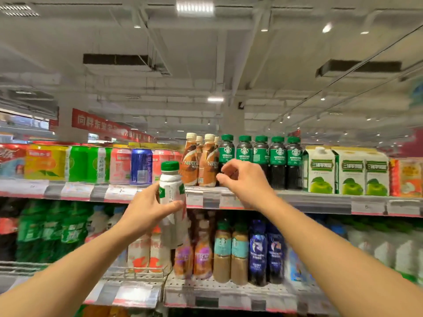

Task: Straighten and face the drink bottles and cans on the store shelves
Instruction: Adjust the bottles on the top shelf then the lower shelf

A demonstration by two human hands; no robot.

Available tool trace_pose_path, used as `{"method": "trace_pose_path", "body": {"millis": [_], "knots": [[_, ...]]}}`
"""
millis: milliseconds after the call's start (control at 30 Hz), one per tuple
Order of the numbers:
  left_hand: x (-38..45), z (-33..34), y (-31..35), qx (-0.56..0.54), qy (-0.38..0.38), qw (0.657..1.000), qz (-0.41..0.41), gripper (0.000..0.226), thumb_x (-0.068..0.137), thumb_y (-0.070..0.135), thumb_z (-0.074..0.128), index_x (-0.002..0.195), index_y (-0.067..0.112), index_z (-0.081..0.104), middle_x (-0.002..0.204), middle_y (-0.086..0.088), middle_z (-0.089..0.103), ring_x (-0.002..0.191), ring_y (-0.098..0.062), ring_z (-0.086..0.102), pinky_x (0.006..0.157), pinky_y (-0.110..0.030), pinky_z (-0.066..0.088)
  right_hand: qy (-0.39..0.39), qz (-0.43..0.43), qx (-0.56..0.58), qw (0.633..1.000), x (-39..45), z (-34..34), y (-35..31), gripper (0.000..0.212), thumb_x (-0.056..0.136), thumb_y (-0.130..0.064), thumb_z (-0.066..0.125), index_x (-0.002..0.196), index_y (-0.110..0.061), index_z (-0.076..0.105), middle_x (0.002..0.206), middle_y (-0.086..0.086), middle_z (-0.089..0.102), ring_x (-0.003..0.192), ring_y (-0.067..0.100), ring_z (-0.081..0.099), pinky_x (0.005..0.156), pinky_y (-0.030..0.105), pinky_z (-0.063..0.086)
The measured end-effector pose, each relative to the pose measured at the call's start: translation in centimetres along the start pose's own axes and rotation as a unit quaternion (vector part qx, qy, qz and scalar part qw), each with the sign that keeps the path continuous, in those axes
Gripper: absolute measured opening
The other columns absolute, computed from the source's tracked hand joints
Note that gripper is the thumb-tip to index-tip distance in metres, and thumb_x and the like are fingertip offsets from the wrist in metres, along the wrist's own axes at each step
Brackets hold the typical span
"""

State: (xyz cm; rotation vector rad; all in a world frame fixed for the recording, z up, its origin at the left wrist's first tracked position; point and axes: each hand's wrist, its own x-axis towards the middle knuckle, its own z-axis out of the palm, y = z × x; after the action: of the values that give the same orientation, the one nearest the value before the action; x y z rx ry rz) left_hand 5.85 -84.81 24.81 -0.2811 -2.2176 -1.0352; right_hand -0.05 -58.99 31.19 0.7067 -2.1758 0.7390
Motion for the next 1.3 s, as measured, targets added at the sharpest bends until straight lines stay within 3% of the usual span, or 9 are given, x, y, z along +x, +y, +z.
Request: {"method": "trace_pose_path", "body": {"millis": [167,333,500,600,733,1000,1133,1233,1300], "knots": [[2.5,-1.1,-3.9,-0.013,0.003,0.999,0.044,0.042,0.075,0.056,0.080,0.109,0.037,0.066,0.099,0.024,0.073,0.092,0.003,0.067,0.080,-0.032,0.055,0.087,-0.007,-0.181,0.980,9.4,-4.0,0.9,0.017,0.094,-0.037,0.064,0.106,-0.025,0.068,0.100,-0.005,0.070,0.103,0.022,0.059,0.085,0.038,0.051],[4.0,-1.7,-5.6,-0.072,-0.003,0.996,0.051,0.056,0.063,0.075,0.071,0.102,0.036,0.067,0.094,0.031,0.071,0.084,0.006,0.067,0.075,-0.033,0.056,-0.044,0.019,-0.238,0.970,15.6,-4.7,0.6,0.042,0.098,-0.049,0.060,0.133,-0.025,0.058,0.123,-0.003,0.068,0.116,0.022,0.058,0.098,0.045,0.051],[4.5,-2.5,-6.3,-0.115,-0.062,0.991,0.039,0.042,0.070,0.050,0.079,0.105,0.028,0.070,0.095,0.020,0.076,0.085,-0.002,0.072,0.079,-0.036,0.059,-0.138,0.043,-0.287,0.947,17.5,-2.2,0.5,0.061,0.098,-0.058,0.056,0.140,-0.014,0.058,0.137,0.006,0.063,0.125,0.026,0.058,0.099,0.039,0.048],[4.5,-2.8,-6.5,-0.118,-0.086,0.988,0.042,0.041,0.072,0.047,0.081,0.108,0.029,0.070,0.098,0.019,0.076,0.090,-0.003,0.072,0.079,-0.032,0.058,-0.118,0.045,-0.272,0.954,18.1,-1.5,1.3,0.047,0.096,-0.050,0.064,0.125,-0.013,0.068,0.121,0.007,0.071,0.106,0.023,0.064,0.083,0.034,0.048],[4.6,-2.8,-6.6,-0.126,-0.093,0.987,0.043,0.044,0.071,0.050,0.079,0.109,0.030,0.070,0.099,0.019,0.076,0.091,-0.003,0.072,0.079,-0.030,0.057,-0.110,0.057,-0.261,0.957,18.3,-1.5,2.0,0.039,0.095,-0.045,0.069,0.117,-0.013,0.072,0.113,0.007,0.073,0.102,0.023,0.066,0.089,0.040,0.054],[4.3,-2.7,-6.2,-0.125,-0.091,0.987,0.039,0.042,0.071,0.050,0.078,0.107,0.030,0.069,0.095,0.021,0.075,0.089,-0.003,0.072,0.077,-0.030,0.058,-0.116,0.071,-0.231,0.963,18.1,-1.7,2.6,0.059,0.093,-0.056,0.065,0.137,-0.017,0.062,0.135,0.007,0.066,0.120,0.026,0.061,0.097,0.037,0.048],[4.3,-2.8,-6.2,-0.111,-0.093,0.989,0.030,0.041,0.073,0.051,0.077,0.107,0.028,0.068,0.096,0.019,0.075,0.088,-0.004,0.072,0.079,-0.033,0.060,0.001,-0.005,-0.211,0.978,15.8,-1.7,2.2,0.046,0.095,-0.045,0.064,0.134,-0.019,0.062,0.134,0.003,0.065,0.123,0.024,0.059,0.103,0.042,0.048],[4.1,-2.7,-6.1,-0.124,-0.087,0.988,0.022,0.058,0.064,0.066,0.076,0.105,0.025,0.069,0.095,0.010,0.077,0.087,-0.010,0.074,0.078,-0.036,0.060,0.119,-0.103,-0.217,0.963,12.2,-0.4,0.9,0.019,0.094,-0.034,0.060,0.107,-0.022,0.069,0.106,-0.003,0.071,0.092,0.020,0.066,0.086,0.042,0.054],[3.7,-2.7,-5.6,-0.128,-0.084,0.988,0.012,0.051,0.068,0.059,0.076,0.104,0.024,0.069,0.093,0.009,0.077,0.085,-0.010,0.074,0.076,-0.035,0.060,0.124,-0.137,-0.211,0.960,9.4,0.7,-0.7,0.019,0.092,-0.036,0.057,0.096,-0.022,0.069,0.092,-0.004,0.071,0.081,0.020,0.064,0.076,0.041,0.055]]}}
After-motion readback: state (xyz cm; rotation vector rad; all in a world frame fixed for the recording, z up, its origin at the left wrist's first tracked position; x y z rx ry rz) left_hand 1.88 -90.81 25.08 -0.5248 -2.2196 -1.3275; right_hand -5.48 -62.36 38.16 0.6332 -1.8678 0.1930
